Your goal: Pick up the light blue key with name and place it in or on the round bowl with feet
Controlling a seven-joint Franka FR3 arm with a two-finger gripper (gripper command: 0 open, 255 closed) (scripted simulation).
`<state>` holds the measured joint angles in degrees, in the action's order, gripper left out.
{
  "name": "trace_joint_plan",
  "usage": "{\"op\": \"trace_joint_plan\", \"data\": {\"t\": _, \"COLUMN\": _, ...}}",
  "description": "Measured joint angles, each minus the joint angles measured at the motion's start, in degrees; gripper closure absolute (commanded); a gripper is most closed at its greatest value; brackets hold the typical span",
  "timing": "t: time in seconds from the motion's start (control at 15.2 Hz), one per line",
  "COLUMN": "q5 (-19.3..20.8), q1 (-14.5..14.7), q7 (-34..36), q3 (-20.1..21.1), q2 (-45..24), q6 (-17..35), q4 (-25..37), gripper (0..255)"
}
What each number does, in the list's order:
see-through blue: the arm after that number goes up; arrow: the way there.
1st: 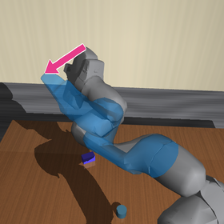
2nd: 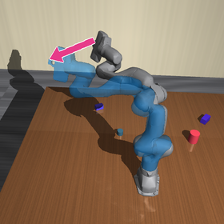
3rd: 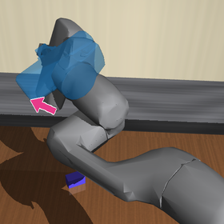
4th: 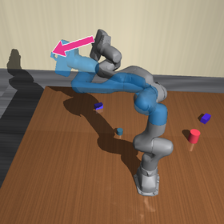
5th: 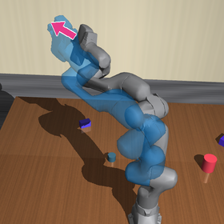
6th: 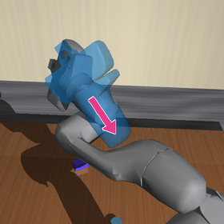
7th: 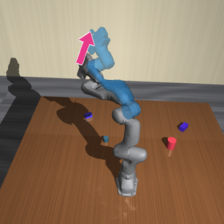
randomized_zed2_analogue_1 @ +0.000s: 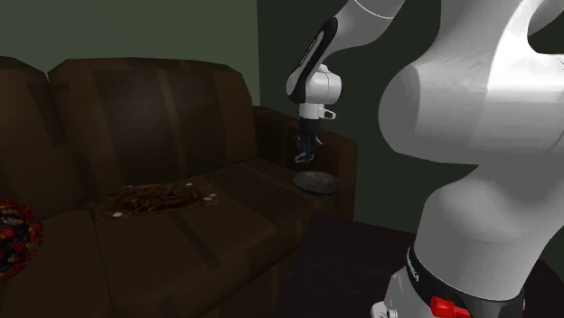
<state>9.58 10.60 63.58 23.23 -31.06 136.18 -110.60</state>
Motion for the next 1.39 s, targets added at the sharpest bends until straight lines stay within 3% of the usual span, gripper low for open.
{"op": "trace_joint_plan", "data": {"t": 0.26, "q5": -0.4, "q1": -3.1, "q7": -3.2, "q3": -0.3, "q2": 1.7, "q6": 2.2, "q4": -4.0, "gripper": 255}}
{"op": "trace_joint_plan", "data": {"t": 0.92, "q5": 2.1, "q1": -1.8, "q7": -2.4, "q3": -2.6, "q2": -4.1, "q6": 7.6, "q4": -3.8, "gripper": 255}}
{"op": "trace_joint_plan", "data": {"t": 1.39, "q5": 2.3, "q1": -1.6, "q7": -2.3, "q3": -2.8, "q2": -4.8, "q6": 8.1, "q4": -3.6, "gripper": 255}}
